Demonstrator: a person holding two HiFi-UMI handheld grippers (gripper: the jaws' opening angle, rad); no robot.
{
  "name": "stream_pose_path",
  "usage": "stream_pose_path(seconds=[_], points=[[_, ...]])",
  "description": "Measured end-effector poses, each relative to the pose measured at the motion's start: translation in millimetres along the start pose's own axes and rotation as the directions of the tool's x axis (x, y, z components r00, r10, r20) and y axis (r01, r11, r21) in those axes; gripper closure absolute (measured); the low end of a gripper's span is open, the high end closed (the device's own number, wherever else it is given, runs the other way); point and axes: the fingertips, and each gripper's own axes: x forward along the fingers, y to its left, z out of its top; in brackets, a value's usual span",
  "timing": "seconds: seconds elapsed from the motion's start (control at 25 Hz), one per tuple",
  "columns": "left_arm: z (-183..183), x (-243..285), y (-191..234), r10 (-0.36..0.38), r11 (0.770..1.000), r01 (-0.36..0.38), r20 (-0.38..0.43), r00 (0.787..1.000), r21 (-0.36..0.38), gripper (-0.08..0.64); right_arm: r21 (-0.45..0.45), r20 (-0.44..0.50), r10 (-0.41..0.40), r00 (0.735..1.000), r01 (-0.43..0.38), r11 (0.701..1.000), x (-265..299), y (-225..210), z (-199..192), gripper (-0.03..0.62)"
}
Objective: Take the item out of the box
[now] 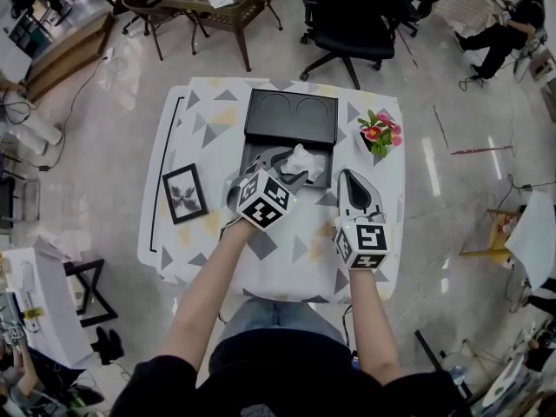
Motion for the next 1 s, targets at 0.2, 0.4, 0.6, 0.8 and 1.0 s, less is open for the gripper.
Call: stream_pose_path(seconds=[0.2,0.4,0.6,0.8,1.0], points=[[-9,23,-5,-0.07,0.979,0.096,-0.146,0.987,0.18,0.338,0.011,-0.025,-0.001,1.0,0.002,1.0,1,-2,-13,0.591],[-28,45,-9,-0.071,0.912,0.181,-0.293,0.954,0.369,0.379,0.021,-0.043,-0.011,0.999,0.011,1.0,-3,-5,-22,0.591],[-39,60,-18,-0.097,0.866,0.266,-0.38,0.92,0.424,0.394,0.031,-0.054,-0.025,0.998,0.027,0.999,-3,-12,-26,0.591],[-57,72,-17,-0.106,0.842,0.332,-0.473,0.875,0.425,0.41,0.032,-0.061,-0.024,0.998,0.026,0.999,0,-13,-28,0.591],[-61,77,-18,-0.122,0.829,0.364,-0.497,0.859,0.426,0.424,0.034,-0.068,-0.019,0.997,0.022,0.999,0,-12,-32,0.591]])
